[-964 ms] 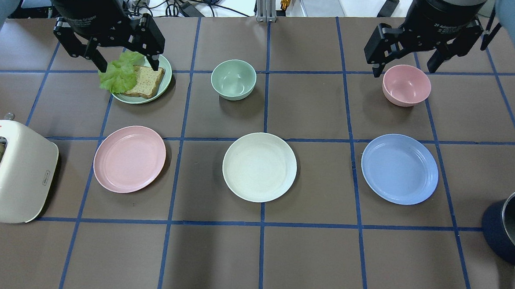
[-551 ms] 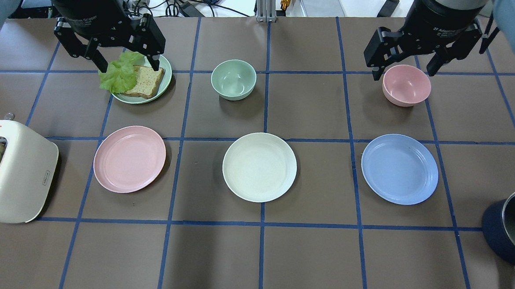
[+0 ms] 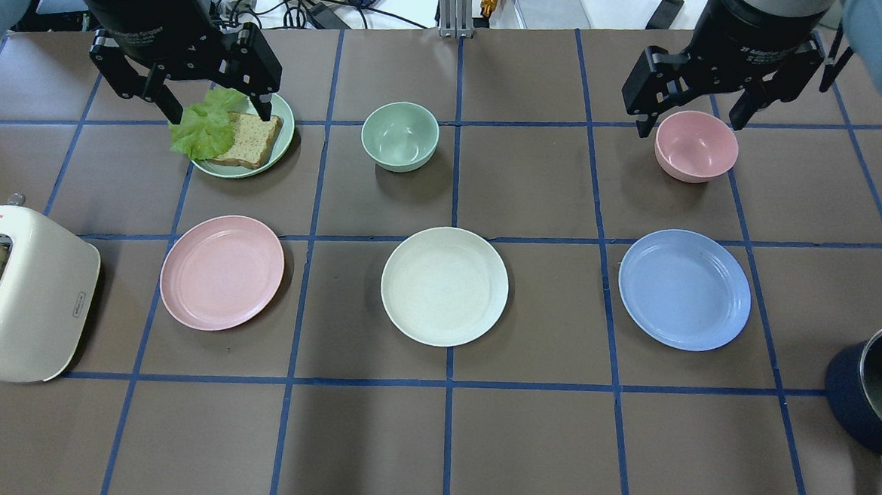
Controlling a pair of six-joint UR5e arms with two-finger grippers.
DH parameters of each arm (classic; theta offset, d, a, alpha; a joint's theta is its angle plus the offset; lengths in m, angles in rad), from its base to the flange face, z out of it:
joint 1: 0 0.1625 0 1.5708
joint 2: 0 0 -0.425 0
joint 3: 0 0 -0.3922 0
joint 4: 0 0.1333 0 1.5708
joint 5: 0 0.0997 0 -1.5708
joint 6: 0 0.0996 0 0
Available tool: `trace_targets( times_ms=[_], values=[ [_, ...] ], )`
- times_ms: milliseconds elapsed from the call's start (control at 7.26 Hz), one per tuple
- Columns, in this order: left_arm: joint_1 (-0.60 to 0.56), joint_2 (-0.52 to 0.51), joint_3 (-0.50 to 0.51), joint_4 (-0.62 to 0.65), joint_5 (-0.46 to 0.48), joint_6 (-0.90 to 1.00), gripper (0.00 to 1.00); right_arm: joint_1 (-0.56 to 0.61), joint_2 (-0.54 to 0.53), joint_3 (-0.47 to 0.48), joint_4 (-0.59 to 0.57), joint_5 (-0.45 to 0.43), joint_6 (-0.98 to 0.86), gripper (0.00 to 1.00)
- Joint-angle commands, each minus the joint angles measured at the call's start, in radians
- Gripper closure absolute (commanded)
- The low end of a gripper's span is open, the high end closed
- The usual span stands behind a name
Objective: Stack three plates with pink and blue
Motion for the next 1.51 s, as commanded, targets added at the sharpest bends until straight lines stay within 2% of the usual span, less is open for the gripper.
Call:
trace_targets(
  times_ms=[0,138,275,551,826,964,1377],
  values=[
    [-0.001,0.001,0.000,0.000,0.002,0.000,0.00,-0.003,0.007,0.000,-0.002,0.003,-0.002,0.00],
    [-0.001,0.000,0.000,0.000,0.002,0.000,0.00,-0.007,0.019,0.000,-0.005,0.003,-0.006,0.00],
    [-0.001,0.003,-0.002,0.000,0.002,0.000,0.00,-0.024,0.027,0.000,-0.005,-0.002,-0.091,0.00],
    [-0.001,0.003,-0.003,-0.002,0.003,0.000,0.00,-0.131,0.031,0.003,0.004,0.017,-0.131,0.00],
    [0.000,0.003,-0.003,0.000,0.003,0.000,0.00,-0.171,0.033,0.032,-0.006,0.014,-0.250,0.00],
    [0.000,0.003,-0.003,0.000,0.003,0.000,0.00,-0.200,0.034,0.053,-0.026,0.015,-0.253,0.00],
    [0.000,0.007,-0.009,0.000,0.002,0.000,0.00,-0.269,0.040,0.205,-0.213,0.015,-0.336,0.00]
  ],
)
